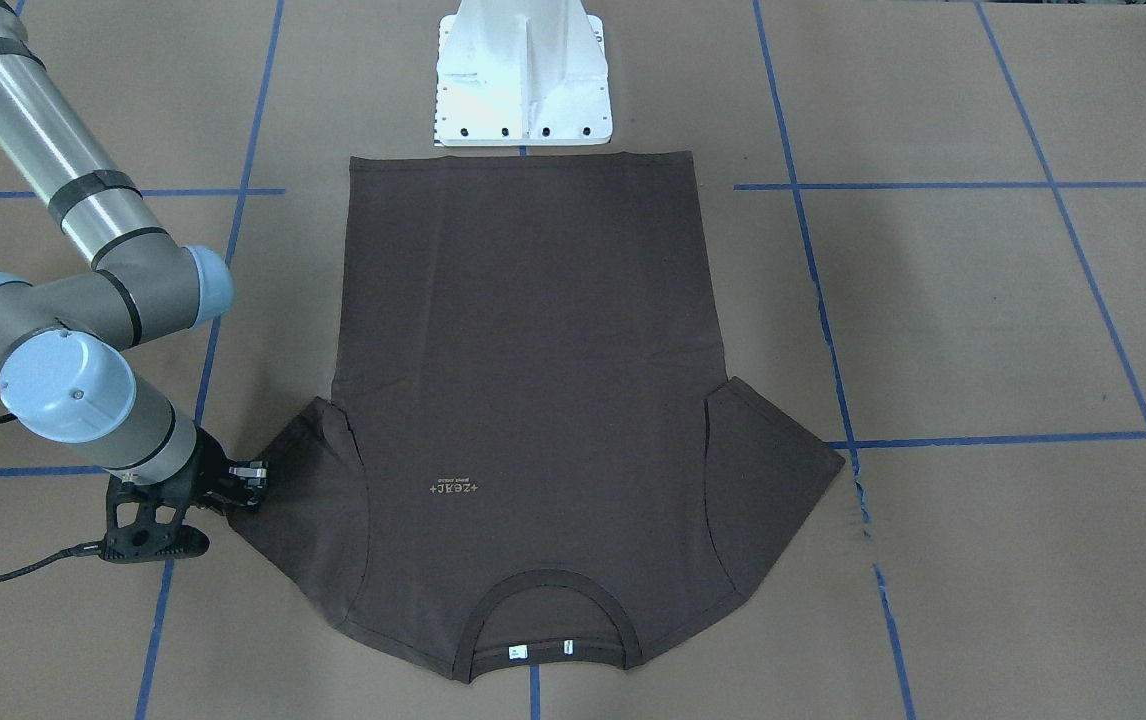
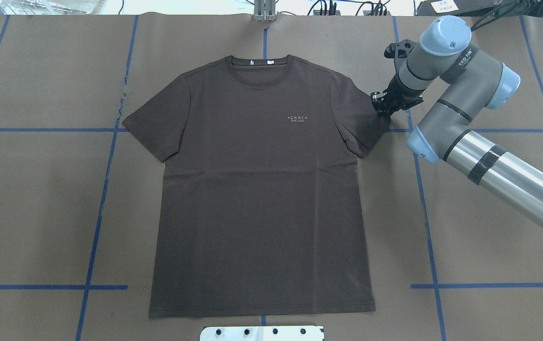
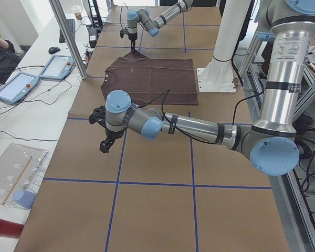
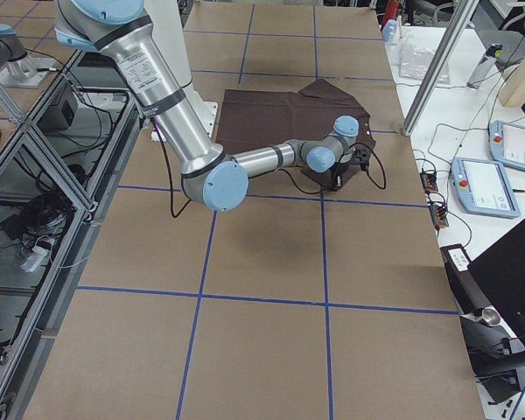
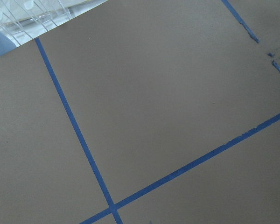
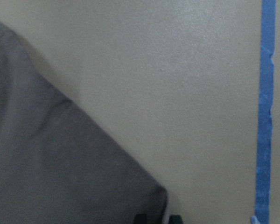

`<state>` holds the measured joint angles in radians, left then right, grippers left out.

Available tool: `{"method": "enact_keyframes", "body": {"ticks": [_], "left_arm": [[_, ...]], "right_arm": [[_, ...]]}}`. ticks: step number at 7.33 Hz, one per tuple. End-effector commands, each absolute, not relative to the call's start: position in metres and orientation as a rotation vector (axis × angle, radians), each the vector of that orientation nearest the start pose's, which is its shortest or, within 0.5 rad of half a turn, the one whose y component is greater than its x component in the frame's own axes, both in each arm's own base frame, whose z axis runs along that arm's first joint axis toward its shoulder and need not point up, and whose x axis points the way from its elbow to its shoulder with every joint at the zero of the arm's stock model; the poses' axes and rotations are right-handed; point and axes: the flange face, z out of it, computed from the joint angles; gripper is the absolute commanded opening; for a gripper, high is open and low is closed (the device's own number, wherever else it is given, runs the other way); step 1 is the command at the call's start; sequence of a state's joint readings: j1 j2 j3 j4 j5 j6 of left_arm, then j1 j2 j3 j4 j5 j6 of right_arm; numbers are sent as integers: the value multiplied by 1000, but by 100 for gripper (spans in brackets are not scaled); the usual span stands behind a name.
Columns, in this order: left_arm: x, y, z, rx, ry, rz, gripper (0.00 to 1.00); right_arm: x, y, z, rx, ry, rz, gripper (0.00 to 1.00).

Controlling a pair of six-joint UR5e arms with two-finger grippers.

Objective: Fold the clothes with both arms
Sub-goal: 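Grasp the sleeve nearest the right gripper and lift it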

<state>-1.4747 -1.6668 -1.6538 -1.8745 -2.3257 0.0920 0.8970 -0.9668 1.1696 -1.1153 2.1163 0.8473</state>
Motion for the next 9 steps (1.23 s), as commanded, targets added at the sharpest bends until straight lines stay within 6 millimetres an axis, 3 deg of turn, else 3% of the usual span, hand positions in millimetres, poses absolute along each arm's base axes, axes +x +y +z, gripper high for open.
{"method": "enact_keyframes", "body": {"ticks": [1,3,5,6,7,9], "left_arm": [[-13,-553,536,456,744,356,100],[-13,-553,536,455,745,355,100],[-13,-552,537,455,744,355,100],[-13,-552,537,455,744,355,100],[-13,-552,537,453,744,355,100],[-13,-552,538,451,743,353,100]], "right_arm": [[-407,-643,431,152,-863,-30,0],[-407,-640,414,175,-885,-37,0],[-423,-647,343,246,-948,-71,0],[-441,-641,307,272,-982,-103,0],[-463,-619,285,316,-988,-114,0],[-544,-575,251,423,-926,-43,0]]}}
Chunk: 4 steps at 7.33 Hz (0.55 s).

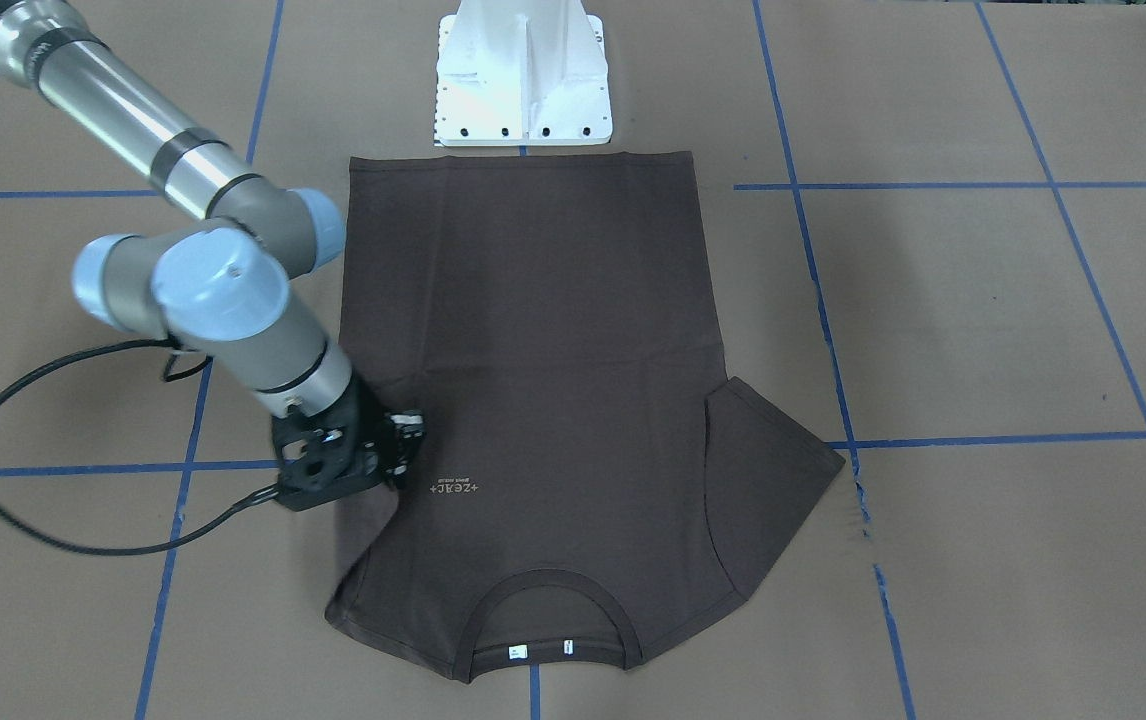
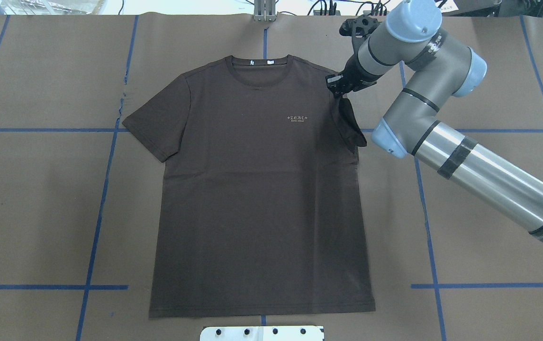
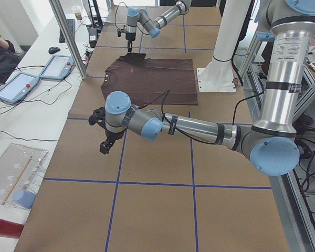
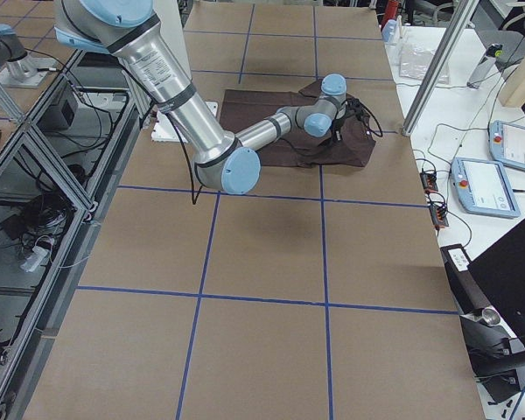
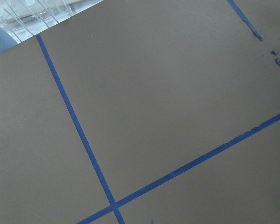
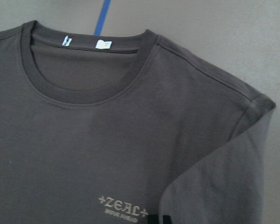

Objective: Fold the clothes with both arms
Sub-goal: 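Fold the sleeve inward across the shirt body with the right gripper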

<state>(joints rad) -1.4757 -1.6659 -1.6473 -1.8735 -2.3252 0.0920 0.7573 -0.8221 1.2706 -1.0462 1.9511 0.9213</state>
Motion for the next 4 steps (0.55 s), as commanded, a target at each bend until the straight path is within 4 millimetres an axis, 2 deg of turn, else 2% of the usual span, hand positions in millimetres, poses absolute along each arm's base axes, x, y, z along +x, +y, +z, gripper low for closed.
{"method": "enact_keyframes", "body": {"ticks": [1,2,4], "left_arm": [[-13,-552,538,452,744,354,100],[-13,-553,536,454,743,353,100],[-11,-558,530,466,743,357,100]], "right_arm": [[-553,-573,251,428,-916,-42,0],[-556,-573,255,436,-915,-48,99],[-554,-575,264,440,-919,-34,100]]}}
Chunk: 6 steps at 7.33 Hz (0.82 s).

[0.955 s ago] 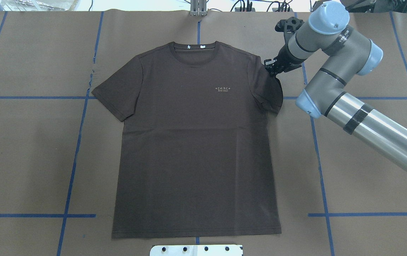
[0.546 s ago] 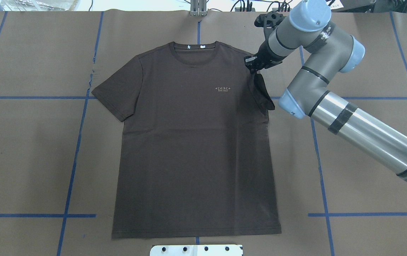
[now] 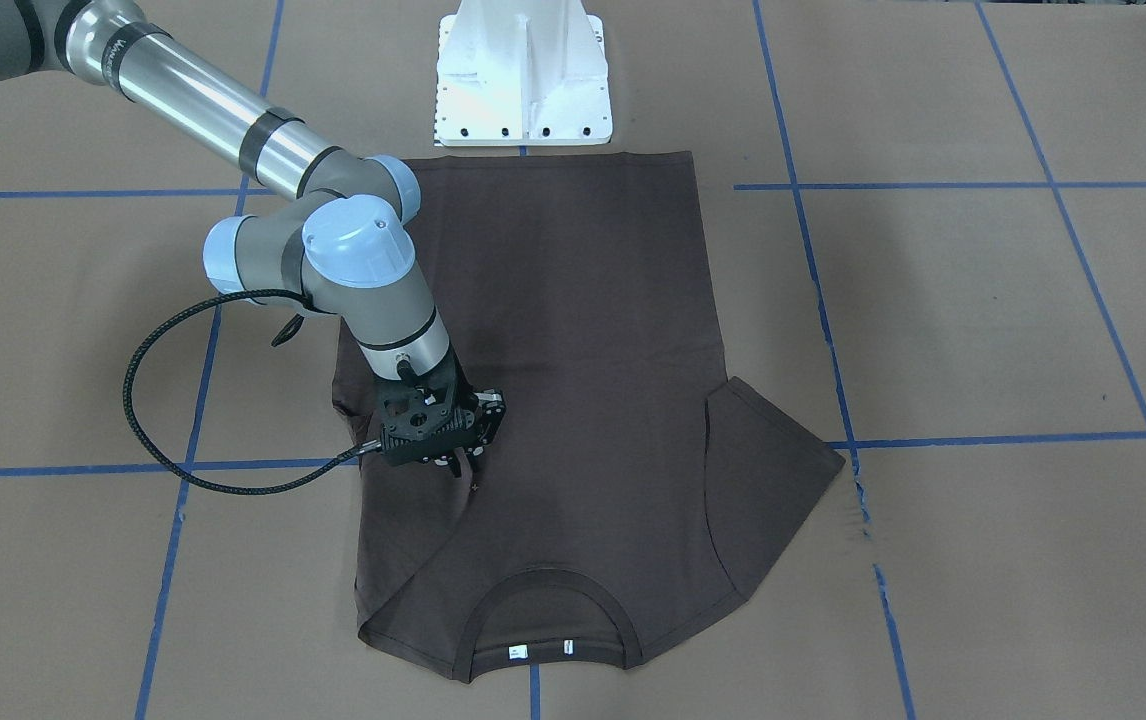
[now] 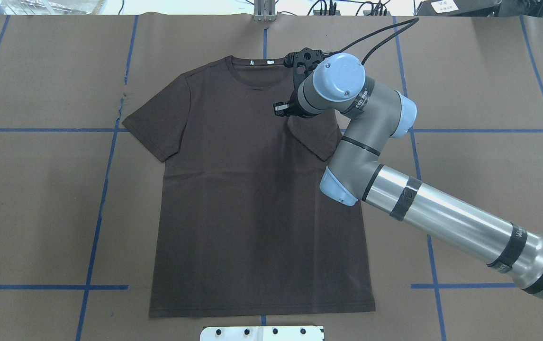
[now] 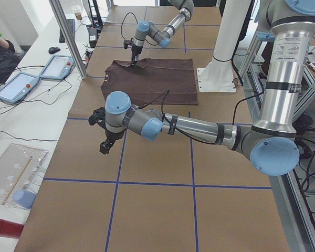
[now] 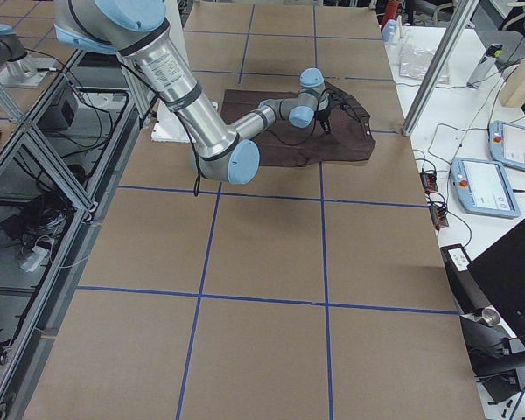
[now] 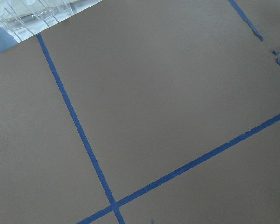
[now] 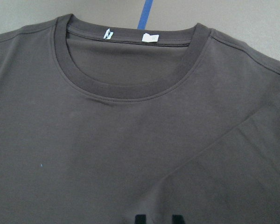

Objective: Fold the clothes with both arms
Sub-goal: 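Fold the sleeve inward across the shirt body with the right gripper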

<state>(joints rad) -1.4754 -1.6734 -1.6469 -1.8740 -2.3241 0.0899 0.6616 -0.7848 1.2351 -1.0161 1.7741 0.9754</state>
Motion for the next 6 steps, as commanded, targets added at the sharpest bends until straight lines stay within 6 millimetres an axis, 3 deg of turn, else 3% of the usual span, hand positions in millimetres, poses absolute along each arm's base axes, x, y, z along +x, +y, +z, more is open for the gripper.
{"method": "enact_keyframes", "body": {"ticks": [1,2,3,5,6], "left_arm": [[-9,-565,520,454,760,280,100],[24,-590,490,432,810,181,100],[80,-593,475,372,866,129,100],[161,-580,450,336,970,5,100],[216,-572,438,333,956,-83,100]], "right_arm": [[-549,-580,263,423,-924,1,100],[-540,-587,263,373,-931,22,100],[-512,-606,268,267,-928,27,100],[-431,-645,291,97,-948,56,100],[-385,-652,310,86,-924,17,100]]}}
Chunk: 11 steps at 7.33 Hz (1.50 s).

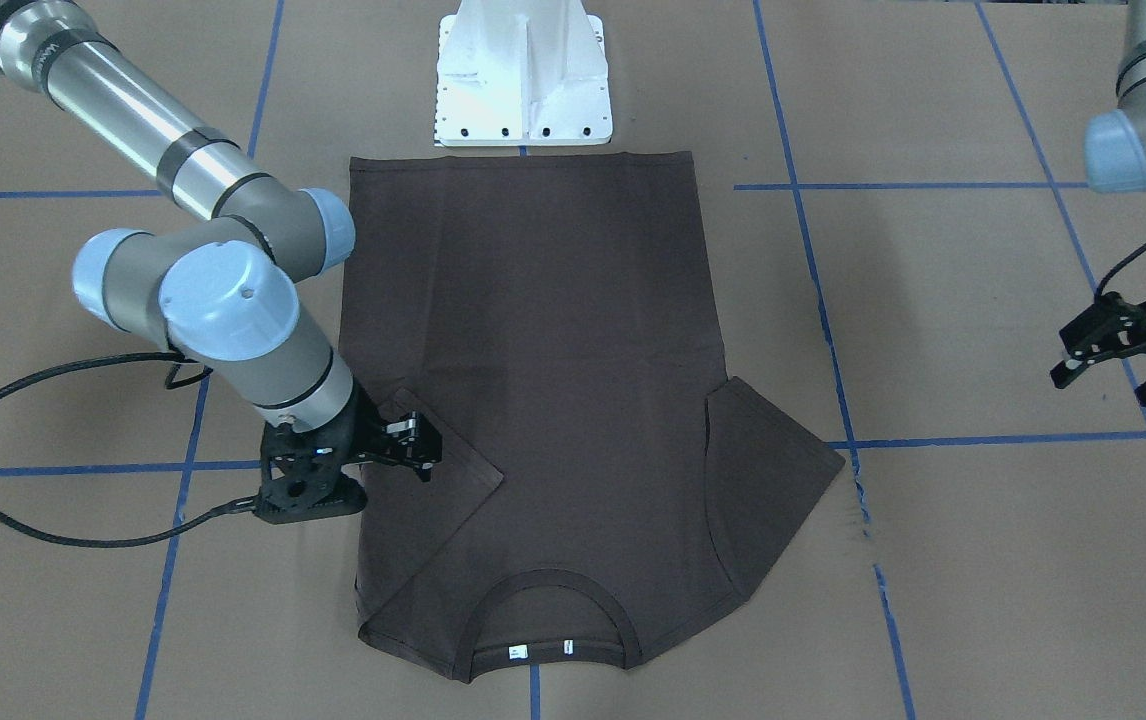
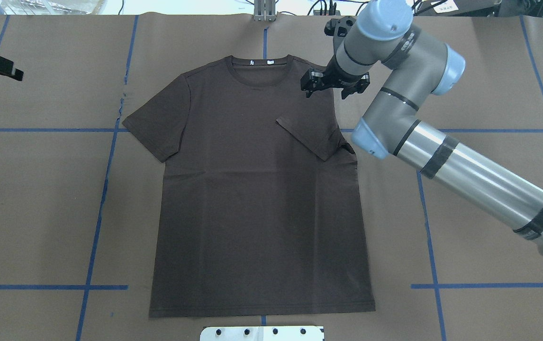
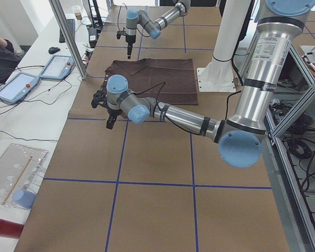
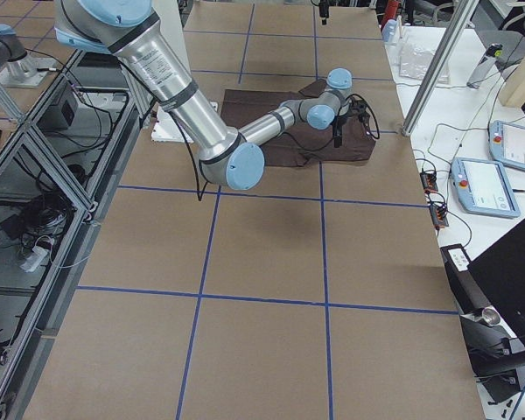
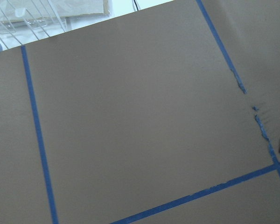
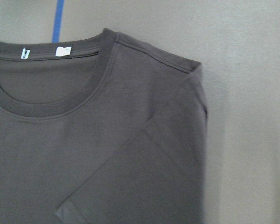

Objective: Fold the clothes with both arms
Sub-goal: 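Fold the sleeve inward across the shirt body with the right gripper, then raise the right gripper away while the left gripper approaches the other sleeve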

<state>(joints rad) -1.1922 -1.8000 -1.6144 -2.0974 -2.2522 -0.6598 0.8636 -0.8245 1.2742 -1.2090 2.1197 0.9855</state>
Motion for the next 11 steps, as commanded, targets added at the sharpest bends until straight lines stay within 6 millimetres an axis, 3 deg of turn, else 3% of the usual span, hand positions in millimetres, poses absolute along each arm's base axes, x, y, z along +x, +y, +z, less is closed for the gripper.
{"method": "enact_keyframes", "body": {"ticks": [1,2,3,4,5,9,11], "left_arm": [[265,-566,424,338,937,-160,100],[310,-556,416,347,916,-214,100],[344,-551,418,360,889,-241,100],[380,-570,414,373,857,-284,100],[390,-579,422,375,829,-294,100],[410,-582,454,382,812,-294,99],[411,-583,451,392,828,-289,98]], "right_arm": [[-351,-644,328,82,-871,-56,100],[-329,-639,333,80,-821,-134,100],[-321,-638,341,93,-807,-167,100],[-322,-636,351,86,-799,-167,100],[-322,-636,349,89,-801,-167,100],[-329,-635,346,86,-800,-163,100],[-330,-635,345,86,-801,-163,100]]}}
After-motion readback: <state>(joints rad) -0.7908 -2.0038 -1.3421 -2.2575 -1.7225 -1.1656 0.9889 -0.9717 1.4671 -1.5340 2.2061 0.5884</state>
